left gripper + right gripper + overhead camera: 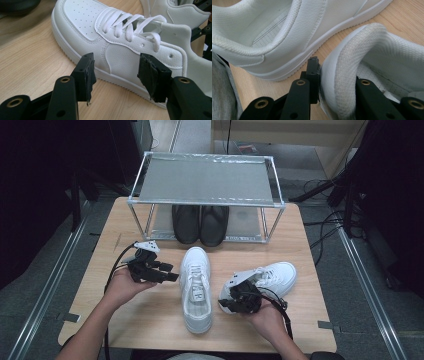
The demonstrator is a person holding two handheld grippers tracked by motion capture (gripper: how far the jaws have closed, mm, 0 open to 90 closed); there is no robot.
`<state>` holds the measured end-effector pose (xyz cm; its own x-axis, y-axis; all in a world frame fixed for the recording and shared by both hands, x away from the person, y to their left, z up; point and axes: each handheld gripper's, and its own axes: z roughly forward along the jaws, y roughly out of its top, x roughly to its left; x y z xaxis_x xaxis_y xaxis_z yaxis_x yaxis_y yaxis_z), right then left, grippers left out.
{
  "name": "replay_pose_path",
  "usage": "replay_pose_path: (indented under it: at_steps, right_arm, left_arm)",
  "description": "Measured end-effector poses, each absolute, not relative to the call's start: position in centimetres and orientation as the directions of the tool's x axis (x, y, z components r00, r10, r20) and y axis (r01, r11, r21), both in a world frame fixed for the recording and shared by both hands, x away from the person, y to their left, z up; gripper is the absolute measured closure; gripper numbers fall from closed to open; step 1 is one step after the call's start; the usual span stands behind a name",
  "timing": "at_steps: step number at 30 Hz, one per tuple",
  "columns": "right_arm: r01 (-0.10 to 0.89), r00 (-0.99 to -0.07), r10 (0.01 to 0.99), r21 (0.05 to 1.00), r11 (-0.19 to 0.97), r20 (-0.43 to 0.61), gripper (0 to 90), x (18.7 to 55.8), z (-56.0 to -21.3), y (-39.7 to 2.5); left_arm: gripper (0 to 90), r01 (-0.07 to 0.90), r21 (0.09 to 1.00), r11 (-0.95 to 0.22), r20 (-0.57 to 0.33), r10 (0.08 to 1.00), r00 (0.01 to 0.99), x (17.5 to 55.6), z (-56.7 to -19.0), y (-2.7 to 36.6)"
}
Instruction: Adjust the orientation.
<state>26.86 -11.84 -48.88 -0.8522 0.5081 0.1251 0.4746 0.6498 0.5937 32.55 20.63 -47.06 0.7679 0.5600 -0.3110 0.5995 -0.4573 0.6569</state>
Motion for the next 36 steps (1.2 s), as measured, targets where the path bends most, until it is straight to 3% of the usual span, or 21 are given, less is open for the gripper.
replay_pose_path:
  at_steps: [7,11,19,26,32,36]
  right_arm:
    - [0.471,-0.852,0.51,0.594,0.652,0.115,76.2,26.4,-48.9,-11.8]
    - [0.468,-0.849,0.514,0.629,0.621,0.124,67.3,26.4,-48.7,-12.2]
    - [0.491,-0.828,0.53,0.694,0.527,0.183,63.8,26.6,-46.6,-14.5]
    - [0.464,-0.849,0.489,0.727,0.507,0.201,65.4,26.7,-45.7,-15.9]
    - [0.471,-0.829,0.523,0.753,0.46,0.199,65.1,26.7,-44.7,-17.6]
    - [0.5,-0.801,0.564,0.745,0.442,0.204,71.0,27.3,-44.8,-19.4]
  left_arm:
    - [46.9,0.603,0.651,-0.461,-0.312,0.562,0.766,32.6,-47.2,20.5]
    - [46.8,0.598,0.655,-0.462,-0.31,0.557,0.77,32.5,-47.0,20.4]
    - [46.6,0.601,0.654,-0.46,-0.314,0.557,0.769,32.5,-47.0,20.5]
    - [46.4,0.6,0.658,-0.456,-0.312,0.56,0.767,32.6,-46.9,20.6]
    - [45.6,0.603,0.656,-0.454,-0.316,0.561,0.765,32.7,-47.0,20.6]
    - [45.1,0.599,0.659,-0.455,-0.316,0.555,0.769,32.9,-47.0,20.4]
